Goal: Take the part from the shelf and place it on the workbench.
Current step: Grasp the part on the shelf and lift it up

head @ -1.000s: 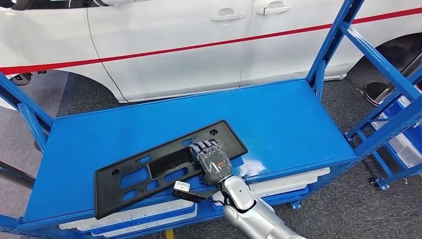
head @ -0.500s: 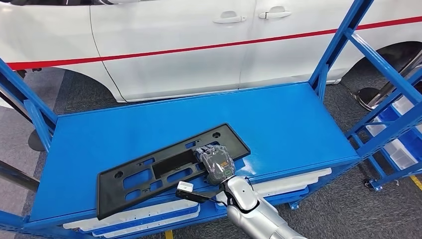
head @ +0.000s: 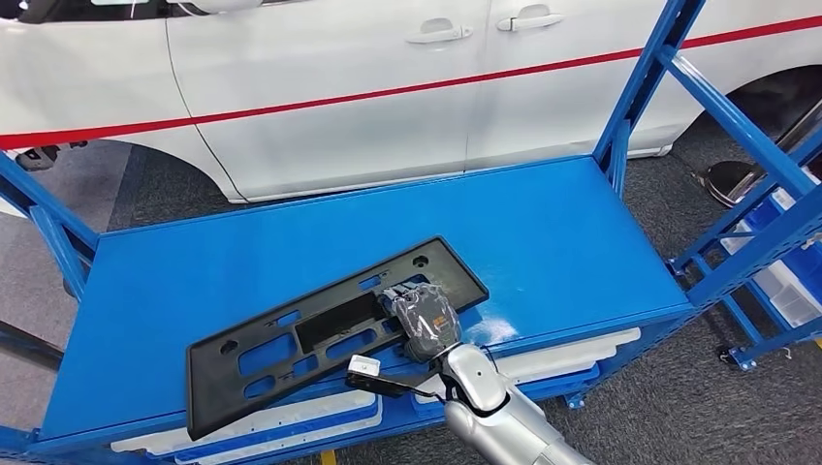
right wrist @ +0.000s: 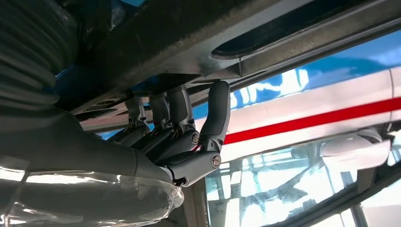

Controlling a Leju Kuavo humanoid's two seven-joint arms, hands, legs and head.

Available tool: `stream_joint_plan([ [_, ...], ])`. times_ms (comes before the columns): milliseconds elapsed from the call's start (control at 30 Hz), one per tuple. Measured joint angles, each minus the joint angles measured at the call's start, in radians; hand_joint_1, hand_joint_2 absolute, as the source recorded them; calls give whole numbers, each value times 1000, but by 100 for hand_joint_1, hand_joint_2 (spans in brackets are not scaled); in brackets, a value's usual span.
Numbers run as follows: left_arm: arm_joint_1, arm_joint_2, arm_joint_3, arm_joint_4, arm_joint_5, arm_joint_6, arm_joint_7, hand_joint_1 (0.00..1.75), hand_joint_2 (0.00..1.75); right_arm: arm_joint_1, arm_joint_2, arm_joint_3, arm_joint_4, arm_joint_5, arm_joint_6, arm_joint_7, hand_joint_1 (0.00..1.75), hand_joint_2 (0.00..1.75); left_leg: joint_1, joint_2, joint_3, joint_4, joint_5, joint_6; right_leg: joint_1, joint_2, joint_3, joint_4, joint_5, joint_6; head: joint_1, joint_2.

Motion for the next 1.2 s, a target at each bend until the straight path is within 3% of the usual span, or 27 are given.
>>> stream_joint_plan([
  [33,1,0,0,0,0,0,0,0,0,5,1,-1,-10,-37,3,-21,175,175,0,0,11,-21,23,0,0,1,0,2,-1,0,0,0],
  [100,2,0,0,0,4,0,0,0,0,16,7,-5,-45,-158,14,-82,175,175,1,1,75,-152,90,4,0,5,3,7,-5,4,0,0],
  [167,0,-1,1,0,9,1,-1,0,0,29,20,-10,-96,-289,32,-139,175,175,-2,0,124,-254,121,13,4,9,2,12,-8,12,0,0],
  [267,-1,-4,2,0,14,2,-3,0,0,58,39,-11,-174,-456,74,-208,175,175,-5,-2,132,-275,126,31,7,12,1,11,-7,28,0,0],
  [333,0,-10,3,0,18,3,-5,0,0,94,48,-10,-252,-655,113,-286,175,175,-1,-2,132,-283,133,45,6,10,-9,35,-29,38,0,0],
  [433,2,-18,6,0,21,8,-6,0,0,148,60,-7,-407,-984,173,-364,175,175,0,-2,129,-287,136,57,2,7,-88,210,-126,49,0,0],
  [467,3,-19,7,0,21,9,-6,0,0,162,61,-7,-454,-1056,189,-375,175,175,-1,-2,129,-286,135,58,1,6,-118,271,-147,52,1,0],
  [500,4,-21,9,0,21,10,-6,0,0,173,60,-6,-493,-1105,201,-381,175,175,-1,-2,129,-285,134,59,1,6,-134,301,-149,53,0,0],
  [533,4,-22,10,0,22,10,-6,0,0,183,60,-6,-529,-1142,212,-384,175,175,-1,-2,130,-284,133,58,0,5,-130,290,-129,53,1,0],
  [567,5,-24,11,0,23,10,-6,0,0,192,59,-6,-560,-1174,224,-385,175,175,-1,-3,132,-282,130,57,0,5,-107,241,-94,52,0,0],
  [633,4,-29,14,0,28,11,-6,0,0,206,58,-6,-617,-1246,253,-388,175,175,-3,-4,134,-276,123,50,1,5,-42,98,-29,45,0,0],
  [667,4,-31,16,0,31,13,-6,0,0,213,58,-7,-641,-1280,266,-390,175,175,-5,-5,133,-273,120,46,3,5,-21,50,-14,40,0,0],
  [700,4,-33,18,0,32,19,-7,0,0,222,57,-7,-664,-1311,278,-391,175,175,-7,-5,132,-272,118,41,4,5,-11,25,-11,36,0,0],
  [833,4,-39,26,0,35,33,-10,0,0,263,53,-14,-725,-1385,298,-387,175,175,-7,-4,128,-257,102,20,3,5,-6,13,-11,13,0,0],
  [900,3,-41,28,0,41,32,-12,0,0,276,53,-16,-738,-1370,286,-383,175,175,-6,-3,91,-172,50,13,0,2,-3,8,-9,4,0,0],
  [967,3,-43,33,0,53,29,-13,0,0,292,53,-18,-741,-1321,254,-375,175,175,-6,-3,27,-40,-6,8,2,-1,-3,8,-10,0,0,0],
  [1000,4,-44,37,0,58,27,-12,0,0,302,52,-20,-740,-1294,238,-371,175,175,-6,-3,5,1,-13,8,3,-1,-2,8,-10,-1,0,0],
  [1033,4,-45,40,0,62,27,-11,0,0,312,52,-21,-738,-1271,226,-369,175,175,-6,-3,1,6,-1,9,4,-1,-2,9,-11,-2,0,0],
  [1067,5,-46,44,1,66,27,-9,0,0,322,51,-22,-737,-1252,219,-369,175,175,-6,-3,16,-31,30,12,5,0,0,10,-12,-2,0,0],
  [1133,4,-48,52,1,74,29,-6,0,0,341,51,-23,-734,-1222,211,-375,175,175,-10,-3,80,-171,101,24,8,1,3,11,-15,0,0,0],
  [1200,2,-51,58,1,81,31,-5,0,0,360,51,-24,-730,-1200,209,-384,175,175,-15,-4,120,-262,128,34,9,1,2,12,-16,7,0,0],
])
